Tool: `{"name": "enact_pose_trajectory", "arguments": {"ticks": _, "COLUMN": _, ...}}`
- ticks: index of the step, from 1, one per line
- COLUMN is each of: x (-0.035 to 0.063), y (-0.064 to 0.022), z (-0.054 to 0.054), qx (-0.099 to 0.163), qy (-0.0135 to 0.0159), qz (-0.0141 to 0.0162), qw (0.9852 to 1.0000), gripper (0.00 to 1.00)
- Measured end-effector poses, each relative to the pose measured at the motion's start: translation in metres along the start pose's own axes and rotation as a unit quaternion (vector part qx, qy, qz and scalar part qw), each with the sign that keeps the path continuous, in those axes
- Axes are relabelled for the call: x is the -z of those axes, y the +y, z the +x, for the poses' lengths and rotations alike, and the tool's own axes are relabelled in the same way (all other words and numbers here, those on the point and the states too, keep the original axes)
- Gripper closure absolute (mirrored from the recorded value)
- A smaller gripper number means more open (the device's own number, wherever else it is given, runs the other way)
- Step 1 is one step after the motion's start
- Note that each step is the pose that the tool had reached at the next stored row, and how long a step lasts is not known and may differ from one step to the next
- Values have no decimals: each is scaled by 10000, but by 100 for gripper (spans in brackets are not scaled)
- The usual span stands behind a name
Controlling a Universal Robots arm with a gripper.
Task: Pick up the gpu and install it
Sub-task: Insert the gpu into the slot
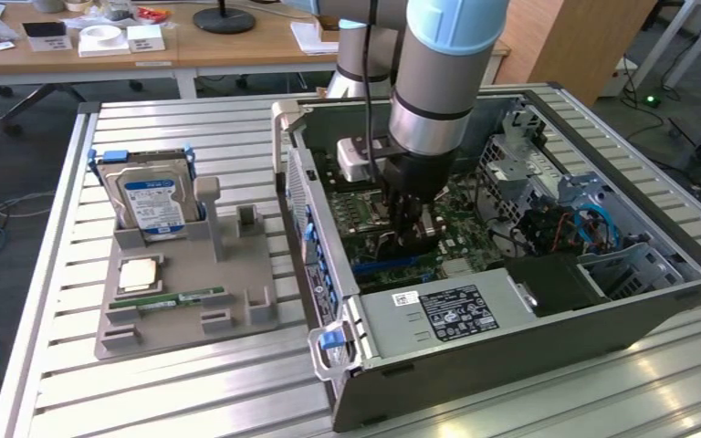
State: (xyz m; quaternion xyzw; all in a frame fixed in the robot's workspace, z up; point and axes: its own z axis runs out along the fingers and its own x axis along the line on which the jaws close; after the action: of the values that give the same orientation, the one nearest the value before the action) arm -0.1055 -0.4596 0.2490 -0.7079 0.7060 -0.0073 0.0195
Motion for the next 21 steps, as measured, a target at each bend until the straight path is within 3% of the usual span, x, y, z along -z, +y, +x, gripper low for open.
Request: {"name": "enact_pose_trajectory", "arguments": {"ticks": 21, "x": -2, "y": 0, "z": 0, "qx": 2, "qy": 0, "qz": 6, "qw": 10000, "gripper": 74}}
